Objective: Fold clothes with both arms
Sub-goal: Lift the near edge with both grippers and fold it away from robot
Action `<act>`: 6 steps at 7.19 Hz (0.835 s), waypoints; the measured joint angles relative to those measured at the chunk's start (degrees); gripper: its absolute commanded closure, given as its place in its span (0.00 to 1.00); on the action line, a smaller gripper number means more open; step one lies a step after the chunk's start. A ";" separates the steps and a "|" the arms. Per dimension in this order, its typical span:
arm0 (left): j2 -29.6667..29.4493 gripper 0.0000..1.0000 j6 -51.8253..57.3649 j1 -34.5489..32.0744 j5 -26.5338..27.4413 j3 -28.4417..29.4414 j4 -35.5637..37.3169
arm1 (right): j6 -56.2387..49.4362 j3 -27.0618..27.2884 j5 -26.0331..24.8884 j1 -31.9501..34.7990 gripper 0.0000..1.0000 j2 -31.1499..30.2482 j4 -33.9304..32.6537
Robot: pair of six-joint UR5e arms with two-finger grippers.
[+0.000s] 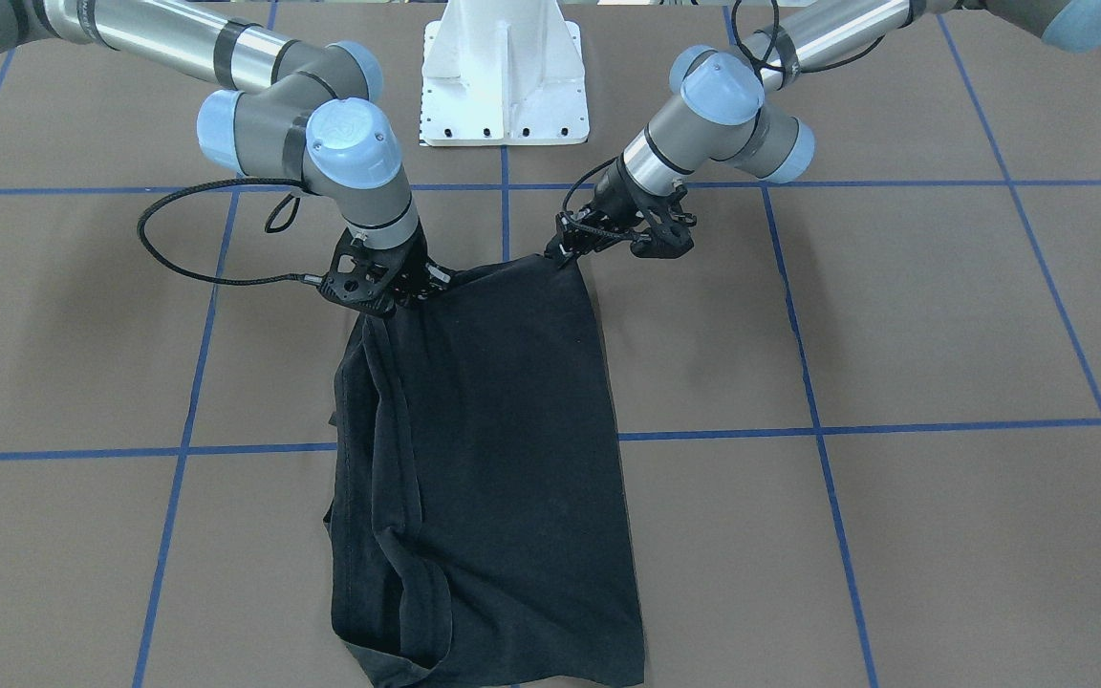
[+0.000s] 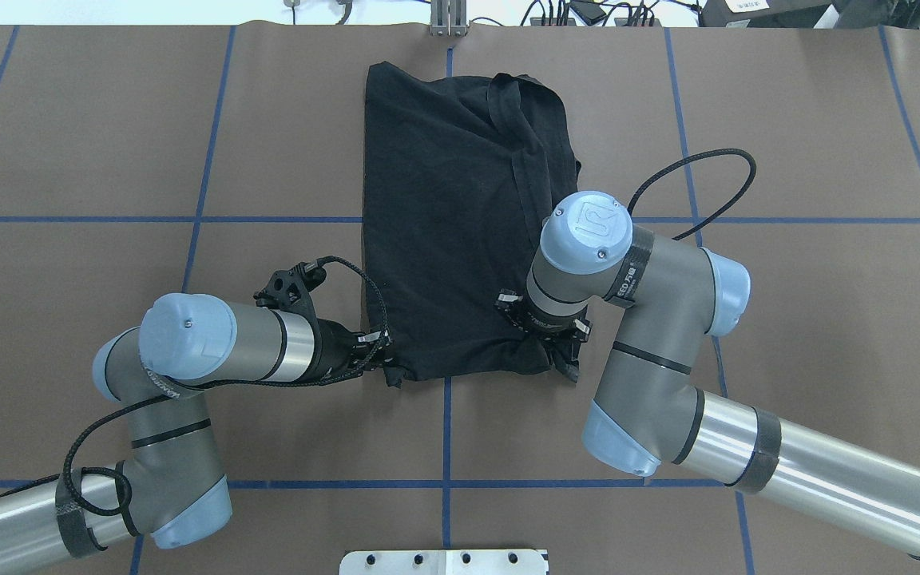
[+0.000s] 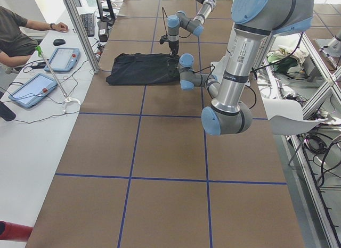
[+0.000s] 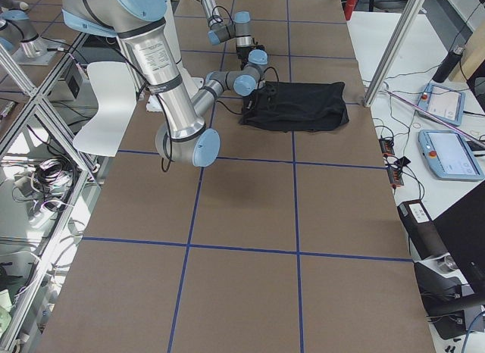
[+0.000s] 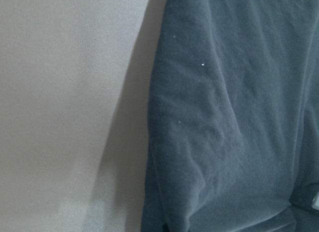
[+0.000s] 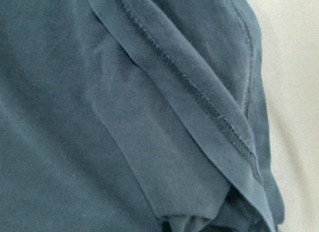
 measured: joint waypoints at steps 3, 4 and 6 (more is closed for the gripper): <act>4.21 1.00 -3.40 1.61 -0.26 -8.60 0.08 | 0.21 10.96 2.84 -0.91 1.00 -6.27 0.01; 6.78 1.00 -5.91 4.48 -0.23 -13.12 0.08 | 0.32 13.12 3.55 -2.06 1.00 -7.43 -0.02; 8.83 1.00 -11.46 10.52 0.17 -18.44 0.09 | 0.33 17.59 8.11 -3.32 1.00 -9.74 -0.04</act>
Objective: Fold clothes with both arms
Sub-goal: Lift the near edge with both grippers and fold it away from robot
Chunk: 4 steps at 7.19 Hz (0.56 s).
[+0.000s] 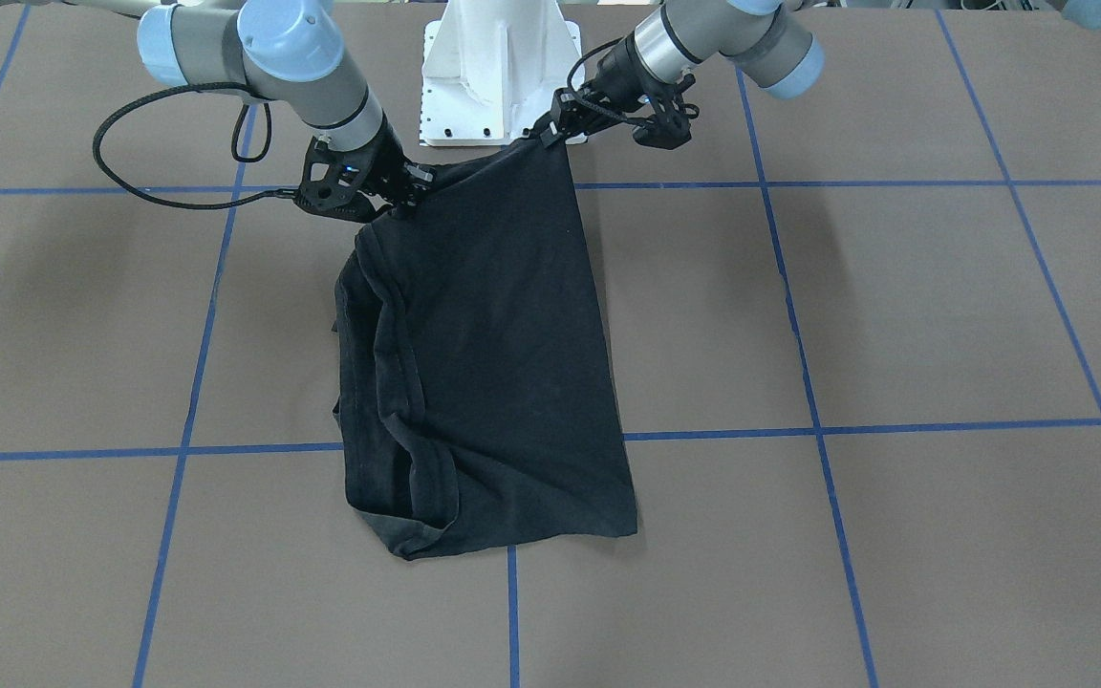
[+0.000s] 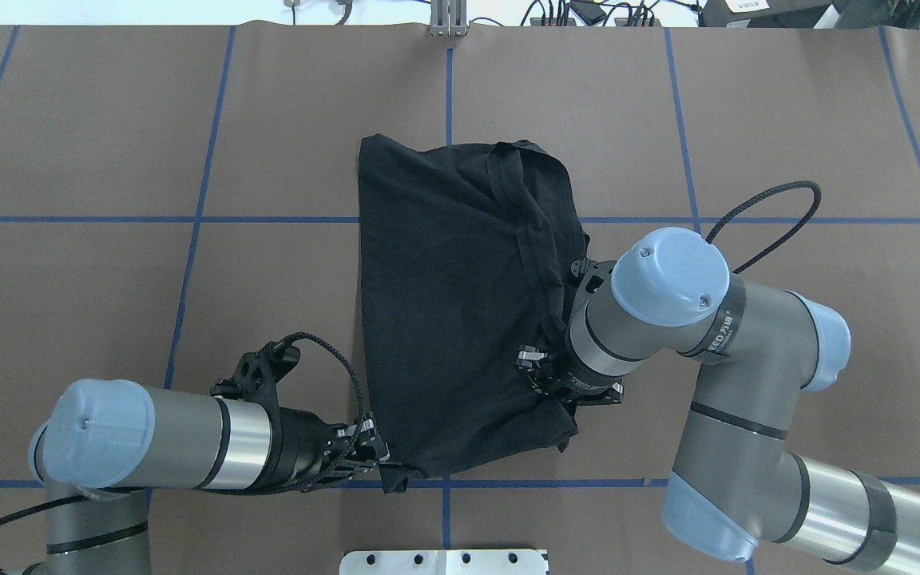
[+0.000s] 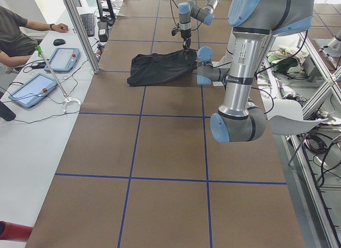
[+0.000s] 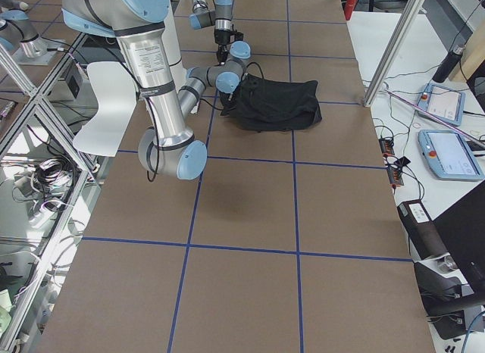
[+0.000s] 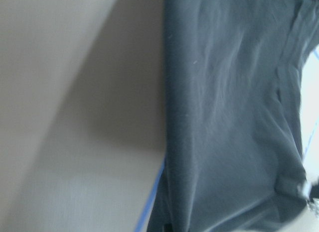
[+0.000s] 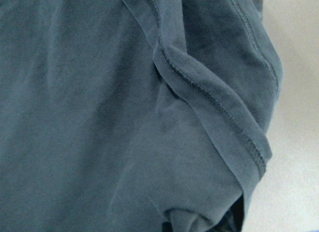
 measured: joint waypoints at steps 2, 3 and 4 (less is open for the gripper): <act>-0.36 1.00 -2.18 2.01 -0.03 -0.92 0.00 | -0.04 2.68 8.09 3.46 1.00 -0.24 0.04; -0.48 1.00 -2.15 1.67 -0.20 -1.16 0.00 | -0.08 2.90 10.58 5.88 1.00 0.70 0.08; -0.52 1.00 -1.93 0.13 -0.54 -1.72 0.00 | -0.12 2.86 11.38 7.93 1.00 1.79 0.15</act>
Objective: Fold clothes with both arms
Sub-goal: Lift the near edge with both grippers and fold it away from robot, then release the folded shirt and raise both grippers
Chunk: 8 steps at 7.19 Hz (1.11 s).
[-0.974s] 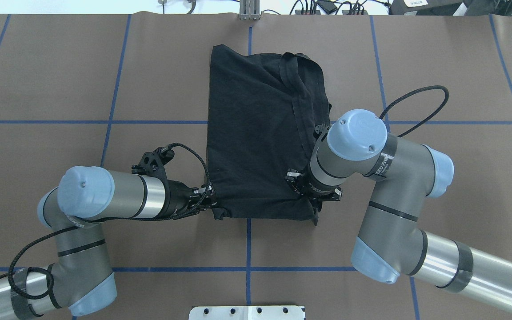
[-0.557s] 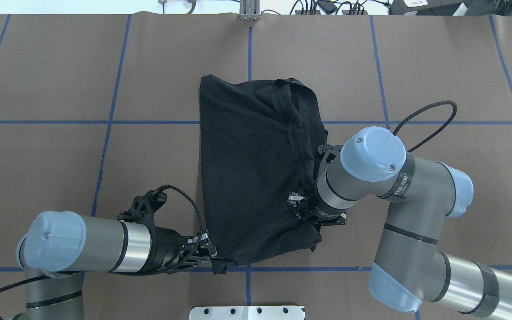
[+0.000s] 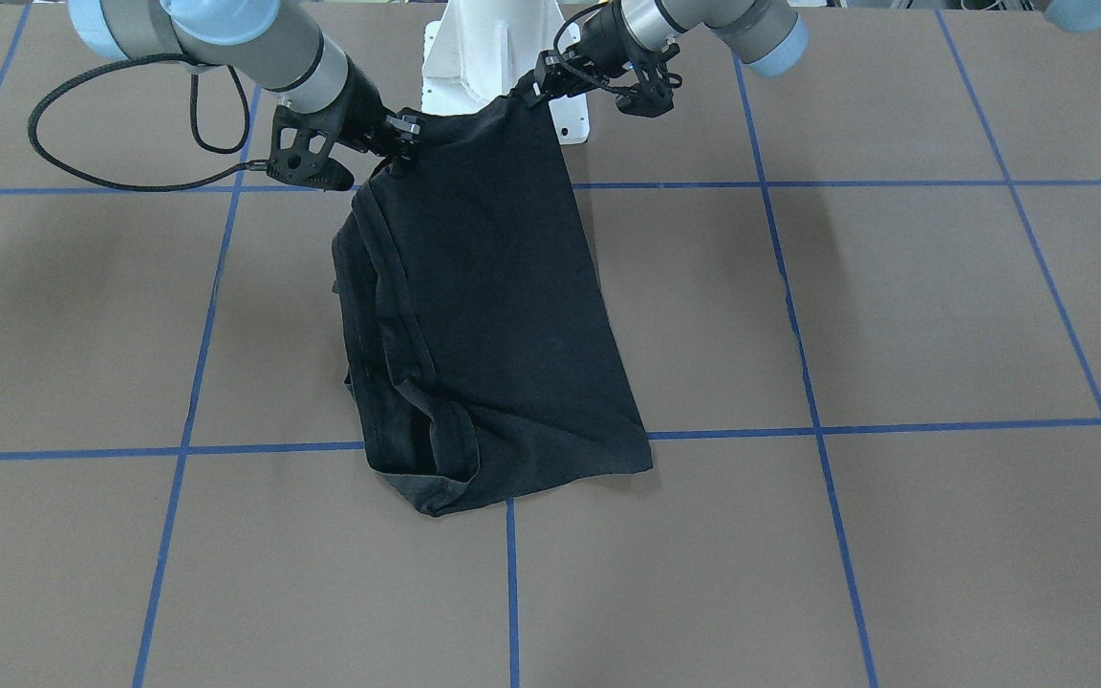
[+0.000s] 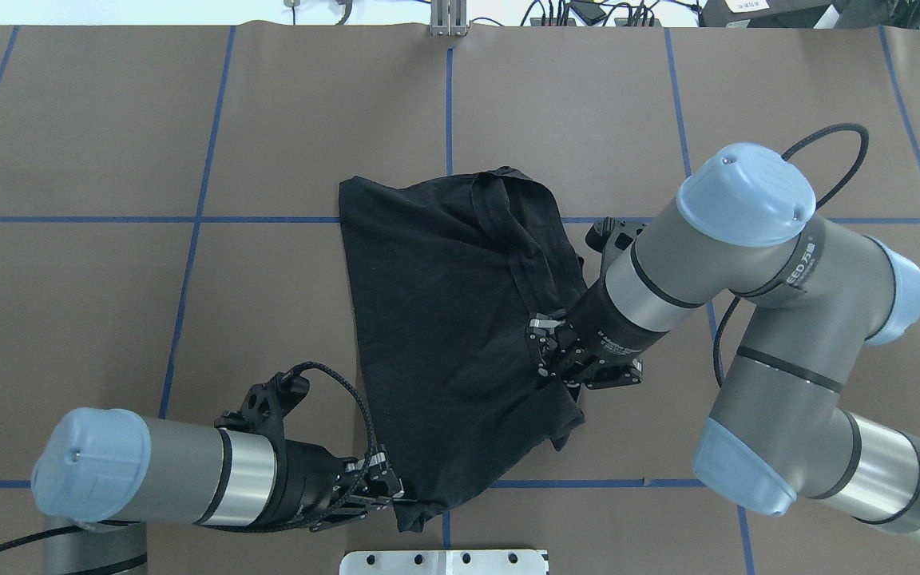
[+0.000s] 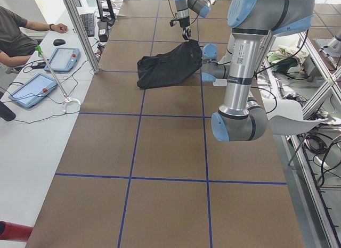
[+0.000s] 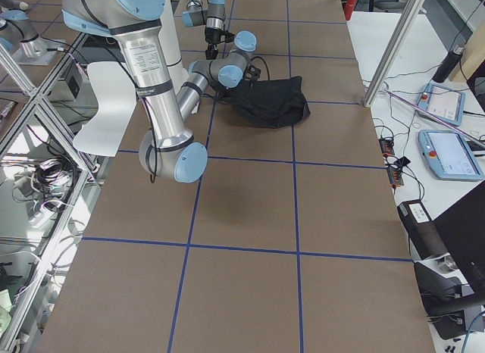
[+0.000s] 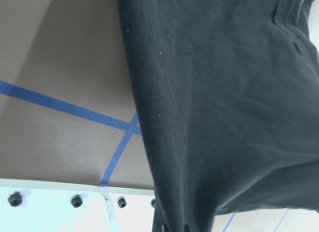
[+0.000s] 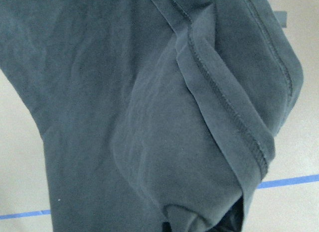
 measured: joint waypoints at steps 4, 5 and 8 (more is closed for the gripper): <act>-1.19 1.00 2.59 -17.17 -9.67 1.71 0.14 | -1.48 -5.31 -3.99 5.55 1.00 6.06 0.55; -2.67 1.00 4.33 -20.07 -10.20 4.75 0.11 | -2.84 -9.09 -6.86 5.88 1.00 8.10 2.08; -10.19 1.00 6.99 -25.65 -10.41 17.31 -0.41 | -4.23 -23.09 -11.35 7.34 1.00 13.08 13.15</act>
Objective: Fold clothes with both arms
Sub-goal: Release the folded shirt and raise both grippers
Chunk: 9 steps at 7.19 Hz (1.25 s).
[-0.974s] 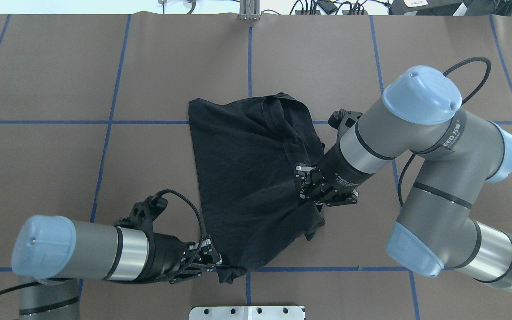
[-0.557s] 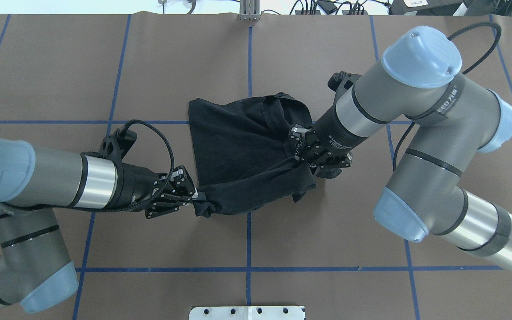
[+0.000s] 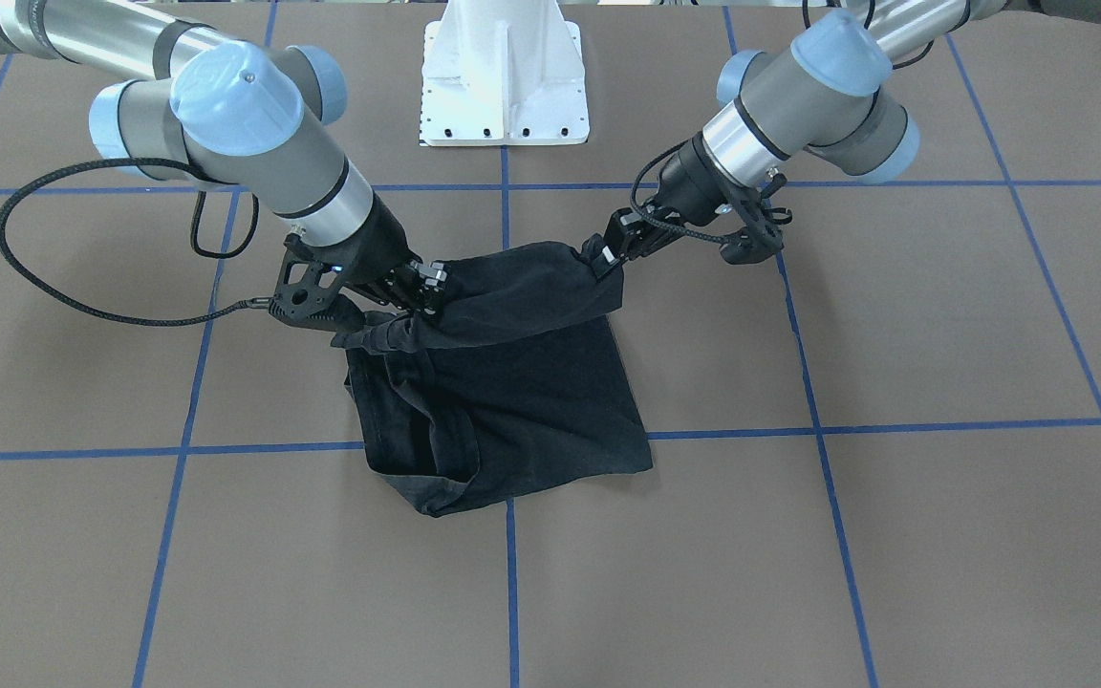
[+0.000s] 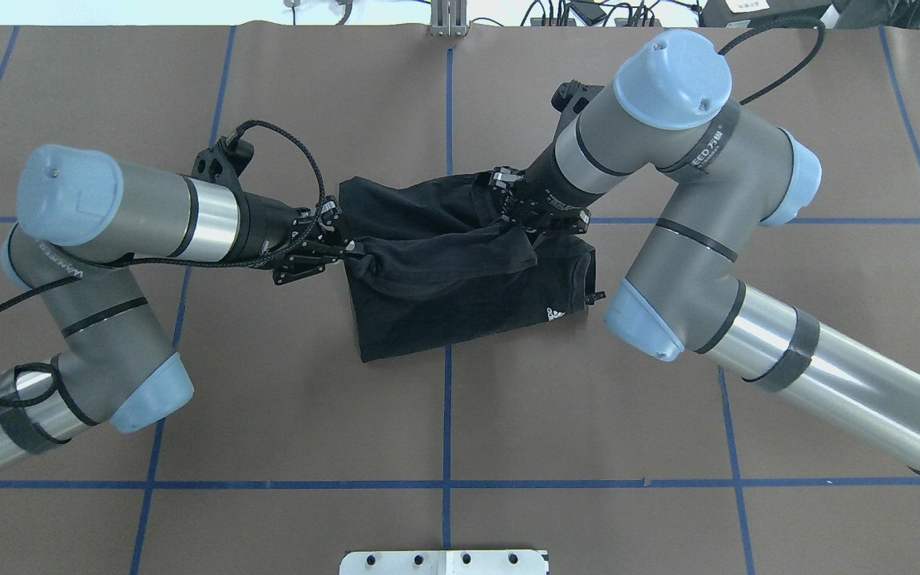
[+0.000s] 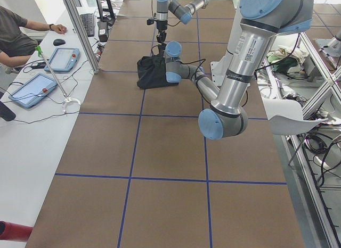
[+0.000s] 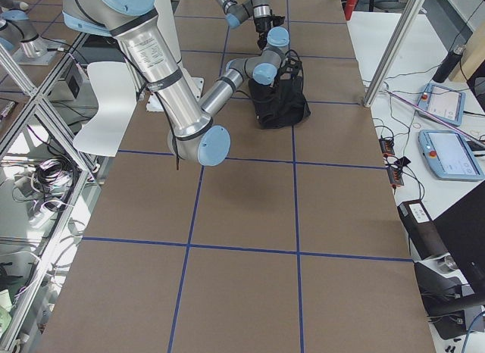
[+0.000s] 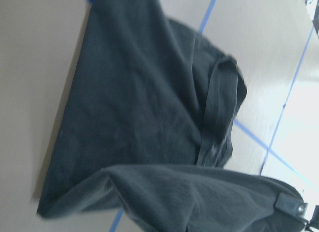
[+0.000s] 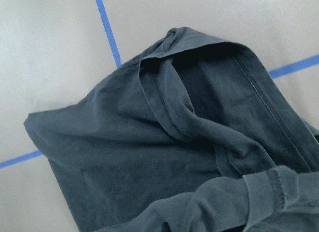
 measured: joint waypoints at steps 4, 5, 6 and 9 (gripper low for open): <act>-3.54 1.00 4.28 -3.05 0.04 10.75 -2.32 | -0.24 -15.21 -5.33 0.25 1.00 5.89 9.98; -4.15 1.00 4.57 -3.15 0.10 12.88 -3.60 | -0.39 -17.31 -6.04 0.25 0.78 6.10 11.32; -4.94 0.71 4.68 -3.21 0.24 14.83 -4.39 | -0.44 -18.39 -6.38 0.29 0.01 6.19 11.98; -7.32 0.00 4.42 -3.62 0.59 18.45 -6.32 | -0.46 -19.06 -5.98 1.44 0.00 6.88 12.44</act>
